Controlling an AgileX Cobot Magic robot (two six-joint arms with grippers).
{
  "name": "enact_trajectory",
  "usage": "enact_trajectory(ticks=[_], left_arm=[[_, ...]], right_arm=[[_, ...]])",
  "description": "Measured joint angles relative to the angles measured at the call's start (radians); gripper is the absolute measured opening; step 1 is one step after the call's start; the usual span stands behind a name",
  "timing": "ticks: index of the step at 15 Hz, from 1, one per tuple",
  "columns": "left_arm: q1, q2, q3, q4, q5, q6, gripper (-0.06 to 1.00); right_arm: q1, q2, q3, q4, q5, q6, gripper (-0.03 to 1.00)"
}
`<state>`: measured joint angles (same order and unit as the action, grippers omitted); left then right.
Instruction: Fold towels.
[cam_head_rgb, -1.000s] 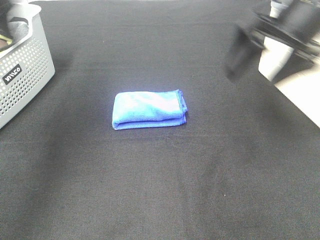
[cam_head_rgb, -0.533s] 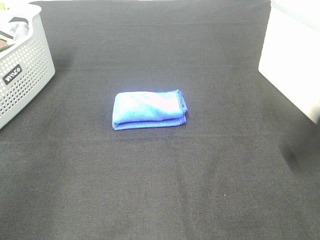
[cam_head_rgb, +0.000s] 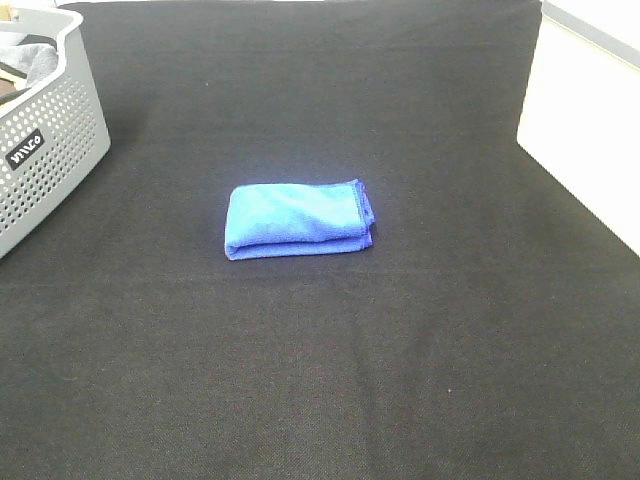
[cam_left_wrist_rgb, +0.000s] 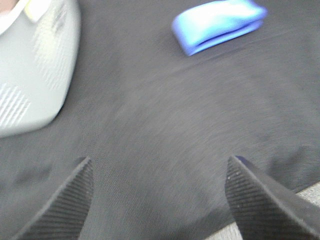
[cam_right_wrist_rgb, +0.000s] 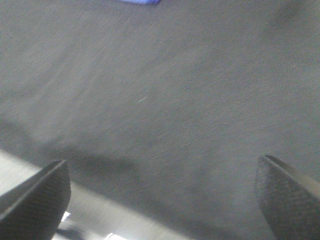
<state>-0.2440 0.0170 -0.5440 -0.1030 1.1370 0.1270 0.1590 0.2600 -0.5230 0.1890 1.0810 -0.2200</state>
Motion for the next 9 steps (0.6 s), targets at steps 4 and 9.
enact_trajectory(ticks=[4,9], left_arm=[[0.000,0.000,0.031,-0.063,-0.067,0.086,0.71],[0.000,0.000,0.034,-0.067,-0.078,0.092,0.71]], right_arm=[[0.001,-0.075,0.013,-0.078,-0.008,0.073,0.94],[0.001,-0.078,0.015,-0.092,-0.009,0.103,0.94]])
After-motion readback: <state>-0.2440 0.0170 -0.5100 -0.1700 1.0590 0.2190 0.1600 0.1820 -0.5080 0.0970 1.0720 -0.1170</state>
